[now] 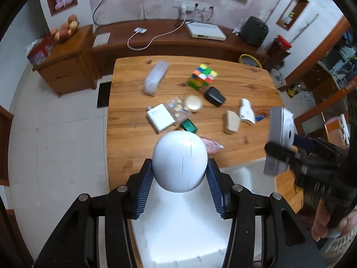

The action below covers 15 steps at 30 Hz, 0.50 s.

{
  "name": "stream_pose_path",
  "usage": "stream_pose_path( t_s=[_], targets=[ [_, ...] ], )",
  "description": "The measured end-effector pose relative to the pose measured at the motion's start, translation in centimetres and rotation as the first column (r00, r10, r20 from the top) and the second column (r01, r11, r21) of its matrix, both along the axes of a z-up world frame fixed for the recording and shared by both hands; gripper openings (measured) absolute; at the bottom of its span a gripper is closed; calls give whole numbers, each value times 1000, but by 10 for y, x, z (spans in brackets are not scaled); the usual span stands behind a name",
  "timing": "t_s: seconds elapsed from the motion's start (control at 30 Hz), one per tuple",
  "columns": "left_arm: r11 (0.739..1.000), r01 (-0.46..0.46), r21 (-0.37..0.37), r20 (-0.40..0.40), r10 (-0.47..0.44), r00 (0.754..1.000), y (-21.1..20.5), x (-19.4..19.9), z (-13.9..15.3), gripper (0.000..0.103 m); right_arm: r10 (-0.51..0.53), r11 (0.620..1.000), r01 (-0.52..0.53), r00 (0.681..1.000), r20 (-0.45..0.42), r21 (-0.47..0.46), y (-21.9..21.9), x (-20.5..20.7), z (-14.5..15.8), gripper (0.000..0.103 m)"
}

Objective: Organize rigid objects
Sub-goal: 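Lift the egg case with the left tool while the right tool lifts the silver gadget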

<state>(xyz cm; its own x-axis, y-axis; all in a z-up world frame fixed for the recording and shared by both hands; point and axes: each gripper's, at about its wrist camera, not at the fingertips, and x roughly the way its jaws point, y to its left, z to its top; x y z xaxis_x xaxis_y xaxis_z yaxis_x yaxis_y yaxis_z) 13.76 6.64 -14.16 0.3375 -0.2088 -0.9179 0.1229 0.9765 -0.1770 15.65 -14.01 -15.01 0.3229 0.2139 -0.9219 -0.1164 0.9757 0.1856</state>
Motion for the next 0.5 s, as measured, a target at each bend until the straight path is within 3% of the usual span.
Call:
stream_pose_path(
  t_s=[0.13,0.23,0.3,0.5],
  targets=[
    [1000,22,-3,34,-22,999,-11,-37,4,51,108,994,-107,993,37,-29,11,-48,18,62],
    [999,35,2,42,-35,999,-20,-58,-12,51,170,983,-166,984,47,-78,20,-80,12,62],
    [999,37,17,32,-37,999,-24,-68,-29,51,201,976,-197,979,27,-95,22,-96,-3,62],
    [997,33,64,-96,-27,995,-26,-84,-98,51,206,973,-213,975,-86,-87,15,-122,-64,62]
  ],
)
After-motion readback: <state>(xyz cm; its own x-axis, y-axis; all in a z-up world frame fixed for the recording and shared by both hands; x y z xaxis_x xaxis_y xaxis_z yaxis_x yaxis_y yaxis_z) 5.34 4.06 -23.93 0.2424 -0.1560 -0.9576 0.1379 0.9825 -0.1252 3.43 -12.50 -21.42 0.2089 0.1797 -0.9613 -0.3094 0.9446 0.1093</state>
